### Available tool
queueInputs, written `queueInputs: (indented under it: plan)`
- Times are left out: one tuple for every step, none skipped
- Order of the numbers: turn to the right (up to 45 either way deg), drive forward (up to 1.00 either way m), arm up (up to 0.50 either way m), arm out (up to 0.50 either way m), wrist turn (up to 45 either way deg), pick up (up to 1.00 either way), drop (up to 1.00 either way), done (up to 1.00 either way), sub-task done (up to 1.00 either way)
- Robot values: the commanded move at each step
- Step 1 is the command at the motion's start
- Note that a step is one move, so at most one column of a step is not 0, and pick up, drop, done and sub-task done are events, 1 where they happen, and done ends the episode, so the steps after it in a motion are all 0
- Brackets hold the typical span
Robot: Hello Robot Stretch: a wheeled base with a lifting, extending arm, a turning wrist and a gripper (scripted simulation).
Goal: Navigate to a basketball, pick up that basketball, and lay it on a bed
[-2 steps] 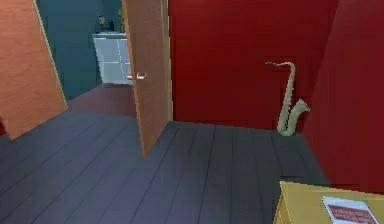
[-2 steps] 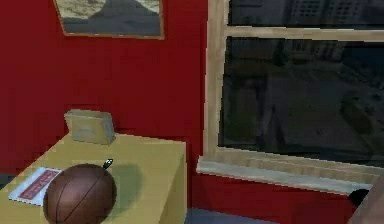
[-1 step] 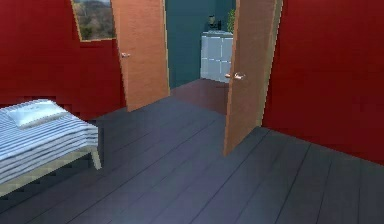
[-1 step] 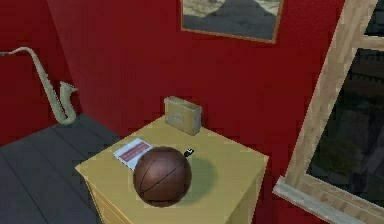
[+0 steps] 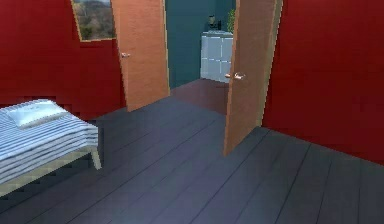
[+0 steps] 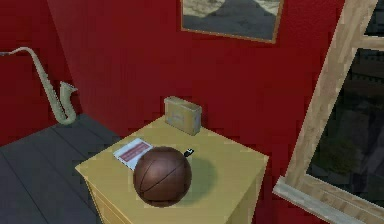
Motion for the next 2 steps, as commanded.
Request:
queueInputs:
  plan:
    - [0.0, 0.0, 0.38, 0.0, 0.0, 0.0, 0.0, 0.0, 0.0]
    - [0.0, 0.0, 0.0, 0.2, 0.0, 0.0, 0.0, 0.0, 0.0]
